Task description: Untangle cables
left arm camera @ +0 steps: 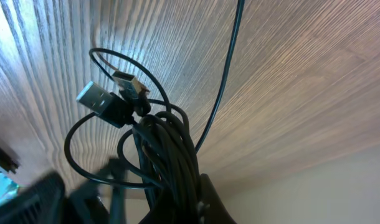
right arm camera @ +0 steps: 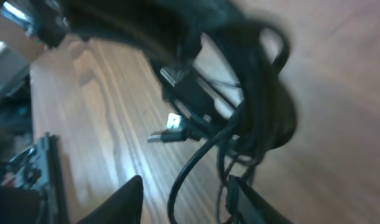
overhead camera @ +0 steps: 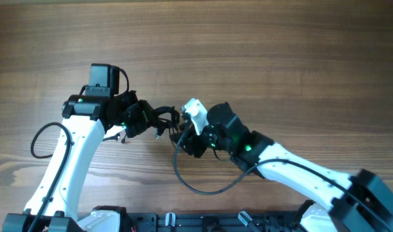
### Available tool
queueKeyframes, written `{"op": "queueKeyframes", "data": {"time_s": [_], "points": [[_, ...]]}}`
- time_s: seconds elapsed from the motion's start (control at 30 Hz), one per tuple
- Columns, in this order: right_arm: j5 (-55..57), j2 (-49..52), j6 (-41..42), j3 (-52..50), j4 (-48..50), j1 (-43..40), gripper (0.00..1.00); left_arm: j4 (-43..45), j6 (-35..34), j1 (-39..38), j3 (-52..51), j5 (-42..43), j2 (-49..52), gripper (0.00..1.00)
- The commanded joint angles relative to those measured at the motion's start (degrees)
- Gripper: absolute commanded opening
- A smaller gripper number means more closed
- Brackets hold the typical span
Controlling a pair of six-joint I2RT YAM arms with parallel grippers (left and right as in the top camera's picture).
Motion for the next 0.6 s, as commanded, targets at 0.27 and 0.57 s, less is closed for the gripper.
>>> {"op": "queueKeyframes", "data": {"time_s": [0.27,0.57], "points": [[-20.1,-6.6,6.8,0.0,0.5,-4.7,0.05,4.4,-3.0,0.3,0.9,-6.6,-0.2,0.04],[-10.0,-23.3,0.9,0.0,-25.9,-7.5,0.31,19.4,-6.8,4.2,0.9,-8.6,-0.2,0.04]]}}
